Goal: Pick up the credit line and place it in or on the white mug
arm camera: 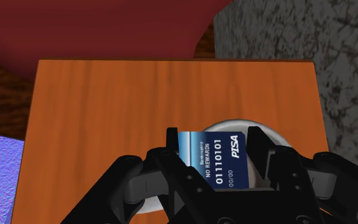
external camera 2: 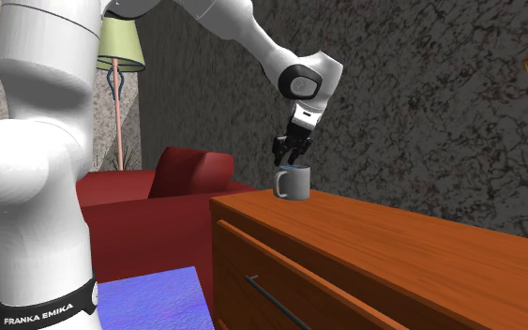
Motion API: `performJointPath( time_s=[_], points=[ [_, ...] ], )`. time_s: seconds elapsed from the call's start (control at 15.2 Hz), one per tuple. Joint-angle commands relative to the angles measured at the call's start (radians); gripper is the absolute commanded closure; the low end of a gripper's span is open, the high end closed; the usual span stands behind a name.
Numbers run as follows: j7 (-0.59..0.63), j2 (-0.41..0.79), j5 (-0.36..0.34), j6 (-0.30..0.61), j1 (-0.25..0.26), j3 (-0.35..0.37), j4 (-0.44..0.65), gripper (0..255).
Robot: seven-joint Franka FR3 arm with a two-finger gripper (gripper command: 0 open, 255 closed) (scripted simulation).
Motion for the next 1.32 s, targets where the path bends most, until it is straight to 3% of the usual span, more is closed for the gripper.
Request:
performJointPath(
  time_s=[0.0, 0.07, 0.13, 0.46, 0.73, 1.25],
  points=[
    [0.0, 0.001, 0.0, 0.001, 0.0, 0.0, -0.001, 255],
    [0.0, 0.001, 0.0, 0.001, 0.0, 0.0, -0.001, 255],
    [-0.001, 0.0, 0.0, 0.001, 0.0, 0.0, -0.001, 0],
    [0.0, 0.001, 0.0, 0.001, 0.0, 0.0, -0.001, 0],
    [0.009, -0.034, -0.017, -0.114, -0.035, -0.024, 0.064, 0],
    [0.009, -0.034, -0.017, -0.114, -0.034, -0.025, 0.064, 0]
  ],
)
